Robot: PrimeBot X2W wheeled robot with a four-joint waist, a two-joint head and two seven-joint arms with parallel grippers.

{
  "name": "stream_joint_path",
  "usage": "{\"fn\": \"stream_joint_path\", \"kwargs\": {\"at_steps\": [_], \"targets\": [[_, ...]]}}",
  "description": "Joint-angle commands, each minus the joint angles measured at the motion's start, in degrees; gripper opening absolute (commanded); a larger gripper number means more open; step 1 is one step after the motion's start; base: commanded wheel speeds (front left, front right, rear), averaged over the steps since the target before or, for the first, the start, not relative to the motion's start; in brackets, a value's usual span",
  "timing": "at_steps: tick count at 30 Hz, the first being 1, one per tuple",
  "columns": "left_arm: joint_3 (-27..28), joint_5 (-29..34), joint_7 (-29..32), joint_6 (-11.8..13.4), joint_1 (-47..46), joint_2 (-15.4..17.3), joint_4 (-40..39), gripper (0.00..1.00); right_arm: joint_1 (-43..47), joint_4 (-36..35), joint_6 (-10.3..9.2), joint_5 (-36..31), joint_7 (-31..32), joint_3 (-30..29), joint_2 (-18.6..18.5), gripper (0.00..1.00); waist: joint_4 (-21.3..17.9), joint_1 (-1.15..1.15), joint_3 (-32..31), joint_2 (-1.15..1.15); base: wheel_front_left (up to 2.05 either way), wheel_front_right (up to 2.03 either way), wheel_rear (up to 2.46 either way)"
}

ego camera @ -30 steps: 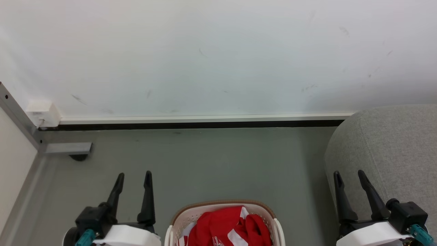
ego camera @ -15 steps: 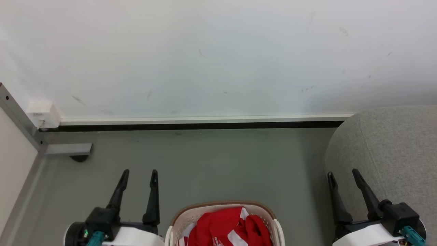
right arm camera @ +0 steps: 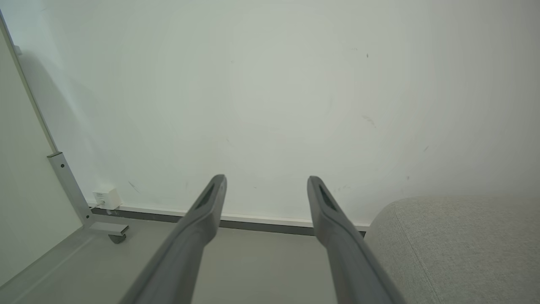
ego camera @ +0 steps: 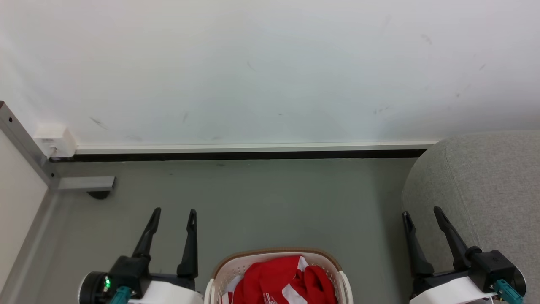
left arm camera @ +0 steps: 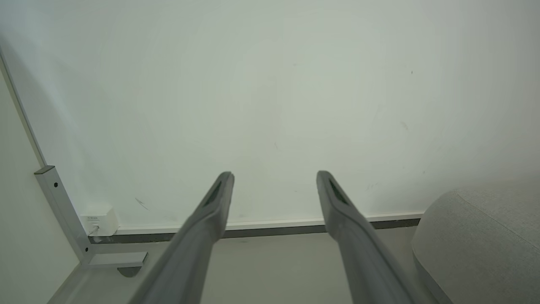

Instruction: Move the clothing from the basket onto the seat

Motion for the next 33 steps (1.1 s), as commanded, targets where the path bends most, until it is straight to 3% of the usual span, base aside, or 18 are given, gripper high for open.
{"fn": "stream_joint_path", "kwargs": {"at_steps": [1, 17, 33], "targets": [[0.2, -0.2, -0.1, 0.1, -0.3, 0.4, 0.0, 1.0, -0.8, -0.1, -0.12, 0.3, 0.0, 0.1, -0.1, 1.0, 0.0, 0.0, 0.0, 0.0, 0.0, 0.0, 0.0], [0.5, -1.4, -0.1, 0.0, -0.5, 0.4, 0.4, 1.0, -1.2, -0.3, -0.12, 1.2, 0.0, -0.1, -0.1, 1.0, -2.1, 0.0, 0.5, 0.0, 0.0, 0.0, 0.0], [0.1, -2.0, -0.1, -1.5, -5.4, 0.4, 6.8, 1.0, -4.0, -2.3, -0.12, 1.9, 0.0, -1.3, -0.1, 1.0, -11.5, 0.0, 8.5, 0.0, 0.0, 0.0, 0.0]]}}
